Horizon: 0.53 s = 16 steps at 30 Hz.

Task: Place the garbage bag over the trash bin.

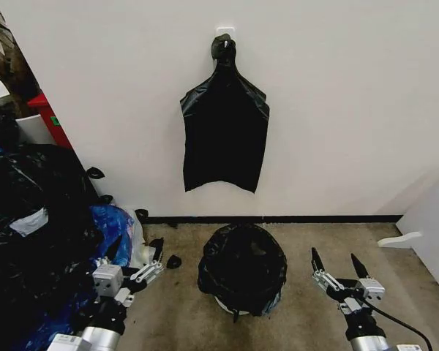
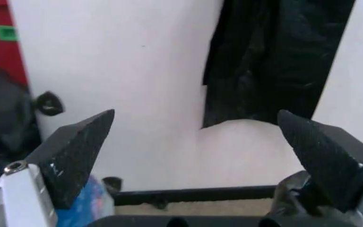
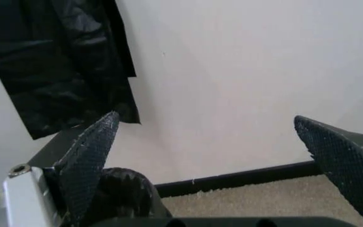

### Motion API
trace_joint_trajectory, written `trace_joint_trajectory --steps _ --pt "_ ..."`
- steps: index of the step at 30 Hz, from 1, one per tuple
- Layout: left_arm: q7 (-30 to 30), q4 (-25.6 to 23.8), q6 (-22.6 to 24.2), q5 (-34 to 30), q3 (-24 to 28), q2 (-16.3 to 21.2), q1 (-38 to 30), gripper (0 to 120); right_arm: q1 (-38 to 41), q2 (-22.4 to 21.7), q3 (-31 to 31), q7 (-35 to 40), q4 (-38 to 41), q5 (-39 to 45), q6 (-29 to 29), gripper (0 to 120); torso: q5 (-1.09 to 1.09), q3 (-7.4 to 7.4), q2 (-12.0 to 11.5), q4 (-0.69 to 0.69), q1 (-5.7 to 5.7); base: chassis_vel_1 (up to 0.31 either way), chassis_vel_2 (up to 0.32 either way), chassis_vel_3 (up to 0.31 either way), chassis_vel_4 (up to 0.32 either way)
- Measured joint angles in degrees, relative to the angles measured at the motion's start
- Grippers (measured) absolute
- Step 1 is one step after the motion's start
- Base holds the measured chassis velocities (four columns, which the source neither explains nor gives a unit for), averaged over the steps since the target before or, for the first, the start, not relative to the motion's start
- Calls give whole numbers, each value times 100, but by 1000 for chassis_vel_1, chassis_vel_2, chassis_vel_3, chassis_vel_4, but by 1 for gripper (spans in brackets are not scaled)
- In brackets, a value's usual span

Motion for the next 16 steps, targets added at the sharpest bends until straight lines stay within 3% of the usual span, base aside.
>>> trace_joint_trajectory --steps 16 --pt "117 -94 100 -324 -176 -217 295 100 -209 -11 -88 84 85 69 202 100 1 0 0 0 1 0 0 0 0"
